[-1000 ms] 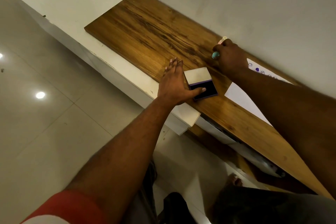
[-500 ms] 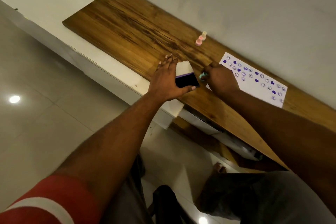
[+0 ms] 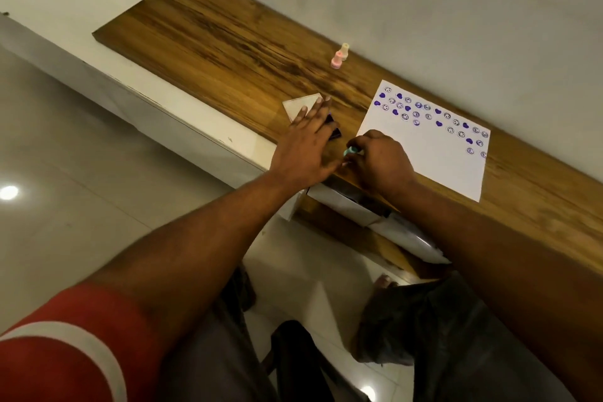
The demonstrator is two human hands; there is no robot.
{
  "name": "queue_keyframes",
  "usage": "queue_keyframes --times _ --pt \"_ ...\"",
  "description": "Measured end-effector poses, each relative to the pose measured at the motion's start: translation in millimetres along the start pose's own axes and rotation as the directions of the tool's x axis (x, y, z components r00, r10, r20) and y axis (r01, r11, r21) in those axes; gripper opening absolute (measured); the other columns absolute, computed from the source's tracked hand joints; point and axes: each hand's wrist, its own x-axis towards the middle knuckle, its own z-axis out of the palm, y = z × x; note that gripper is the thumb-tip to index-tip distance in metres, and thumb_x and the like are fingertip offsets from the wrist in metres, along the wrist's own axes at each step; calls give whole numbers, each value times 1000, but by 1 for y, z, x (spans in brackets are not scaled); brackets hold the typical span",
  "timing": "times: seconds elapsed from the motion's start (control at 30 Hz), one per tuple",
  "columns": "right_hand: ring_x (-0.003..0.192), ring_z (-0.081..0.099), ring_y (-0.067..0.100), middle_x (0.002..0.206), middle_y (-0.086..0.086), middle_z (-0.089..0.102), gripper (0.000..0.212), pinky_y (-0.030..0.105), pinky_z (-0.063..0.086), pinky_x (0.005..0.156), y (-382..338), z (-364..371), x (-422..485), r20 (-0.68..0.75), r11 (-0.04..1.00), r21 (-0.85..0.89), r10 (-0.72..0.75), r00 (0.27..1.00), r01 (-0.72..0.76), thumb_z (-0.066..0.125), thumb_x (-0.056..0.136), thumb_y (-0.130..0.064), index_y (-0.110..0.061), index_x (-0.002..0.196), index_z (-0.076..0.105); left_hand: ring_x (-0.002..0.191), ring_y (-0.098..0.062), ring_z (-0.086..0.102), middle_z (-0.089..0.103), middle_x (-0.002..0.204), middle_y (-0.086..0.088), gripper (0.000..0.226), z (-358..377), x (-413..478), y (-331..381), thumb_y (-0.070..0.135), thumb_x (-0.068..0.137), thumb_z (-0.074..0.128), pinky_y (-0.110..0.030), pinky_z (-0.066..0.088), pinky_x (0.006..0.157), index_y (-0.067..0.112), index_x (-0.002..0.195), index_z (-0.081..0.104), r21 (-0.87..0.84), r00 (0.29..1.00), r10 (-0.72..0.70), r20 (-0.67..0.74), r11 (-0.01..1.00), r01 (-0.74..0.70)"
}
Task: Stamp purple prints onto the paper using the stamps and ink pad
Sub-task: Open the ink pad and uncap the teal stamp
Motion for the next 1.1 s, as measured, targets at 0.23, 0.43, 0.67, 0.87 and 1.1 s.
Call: queue_keyframes --times 0.23,0.43,0.67,0.87,1.1 --pt "88 69 17 108 3 77 30 24 48 82 9 6 -15 -41 974 199 118 992 -108 68 97 -36 -16 118 76 140 -29 50 60 147 -9 45 0 -13 15 50 95 70 -47 44 113 20 129 71 -51 997 48 -57 997 -51" --pt "93 66 12 113 1 76 30 23 49 89 13 8 -5 -2 937 319 154 988 -146 71 95 -32 -16 120 74 104 -22 72 78 106 -2 45 -1 -3 20 52 92 73 -38 58 84 21 124 74 -115 983 -147 -108 984 135" --pt "81 62 -1 93 -12 69 27 10 43 71 17 1 3 15 883 458 109 994 -104 72 94 -39 -21 114 75 92 -13 71 77 98 3 44 12 0 27 45 92 75 -33 61 84 25 131 70 -309 962 -272 23 913 266" --pt "68 56 3 83 -11 63 33 15 38 64 11 4 3 -80 967 240 108 991 -86 60 97 -53 -24 104 72 98 -16 72 77 106 1 36 10 -1 33 36 94 75 -35 61 85 23 127 71 -353 939 -343 29 875 331" --pt "71 58 17 90 8 71 45 30 40 68 3 -17 16 198 984 -132 -93 976 121 34 106 -56 -21 92 59 105 -23 70 75 115 -3 33 7 -13 45 32 98 70 -32 53 85 23 129 68 -278 936 -351 -10 901 335"
